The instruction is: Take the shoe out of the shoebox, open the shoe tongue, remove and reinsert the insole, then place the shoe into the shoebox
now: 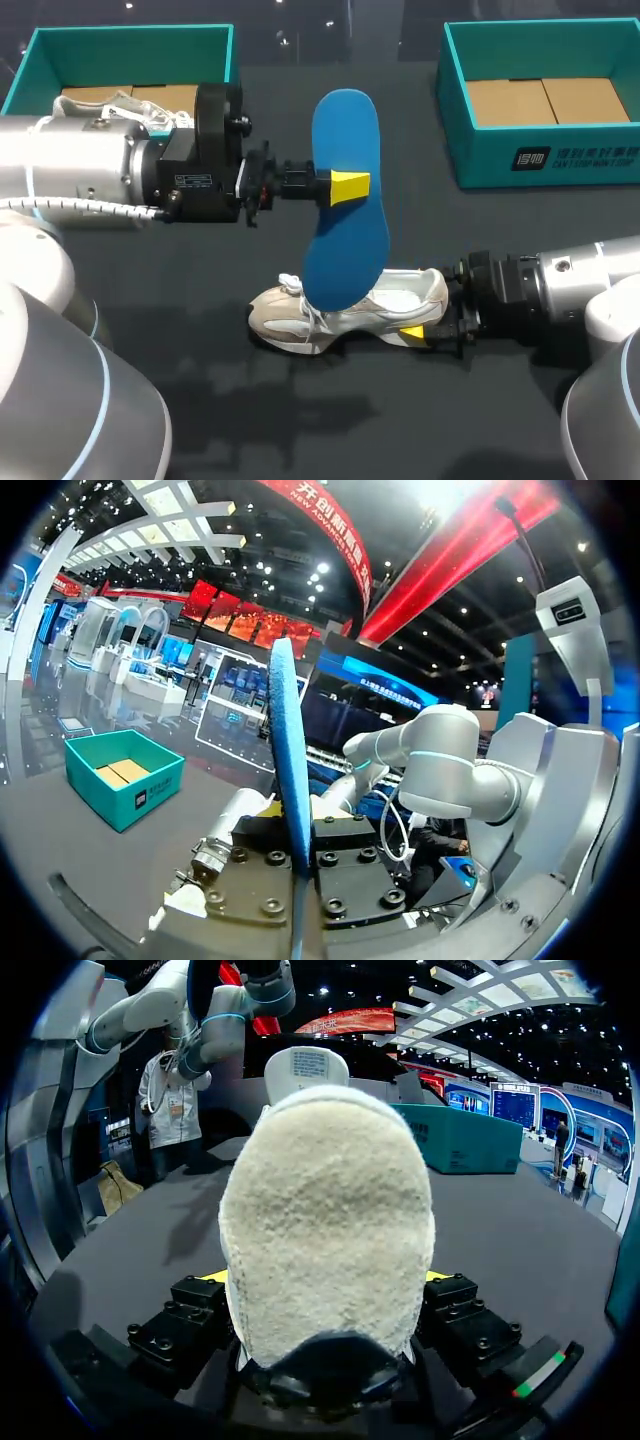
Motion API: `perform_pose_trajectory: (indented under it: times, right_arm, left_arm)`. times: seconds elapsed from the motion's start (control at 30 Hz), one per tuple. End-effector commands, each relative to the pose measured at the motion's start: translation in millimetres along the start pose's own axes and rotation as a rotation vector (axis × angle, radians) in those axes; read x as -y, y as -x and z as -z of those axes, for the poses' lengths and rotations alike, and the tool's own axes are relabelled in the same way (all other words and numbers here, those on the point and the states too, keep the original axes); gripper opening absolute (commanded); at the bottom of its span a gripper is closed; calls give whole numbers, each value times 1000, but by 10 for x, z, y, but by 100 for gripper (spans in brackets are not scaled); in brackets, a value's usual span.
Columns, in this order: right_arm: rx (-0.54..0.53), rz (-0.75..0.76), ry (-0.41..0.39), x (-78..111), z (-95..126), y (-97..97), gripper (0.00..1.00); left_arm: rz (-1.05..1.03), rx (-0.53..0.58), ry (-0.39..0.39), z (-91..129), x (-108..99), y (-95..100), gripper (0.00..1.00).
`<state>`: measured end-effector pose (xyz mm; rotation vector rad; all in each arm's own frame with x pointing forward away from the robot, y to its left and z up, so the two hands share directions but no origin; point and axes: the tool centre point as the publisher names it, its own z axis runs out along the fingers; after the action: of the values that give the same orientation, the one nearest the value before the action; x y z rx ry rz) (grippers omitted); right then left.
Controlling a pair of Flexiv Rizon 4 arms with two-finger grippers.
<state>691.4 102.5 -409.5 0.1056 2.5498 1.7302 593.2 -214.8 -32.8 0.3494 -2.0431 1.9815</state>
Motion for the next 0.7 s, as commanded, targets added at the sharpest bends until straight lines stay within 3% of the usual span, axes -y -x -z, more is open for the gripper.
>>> perform_pose_trajectory:
  times: [0.03, 0.63, 0.67, 0.7]
  right_arm:
    - [1, 0, -3, -10, -3, -16, 0]
    - [3, -19, -27, 16, 48, -10, 0]
    - [7, -32, -45, 29, 73, -7, 32]
    - [0, -38, -62, 38, 95, -6, 75]
  left_arm:
    - [0, -5, 5, -17, 24, 28, 0]
    - [0, -5, 5, -17, 24, 28, 0]
    - [0, -5, 5, -17, 24, 28, 0]
    - [0, -5, 5, -17, 24, 28, 0]
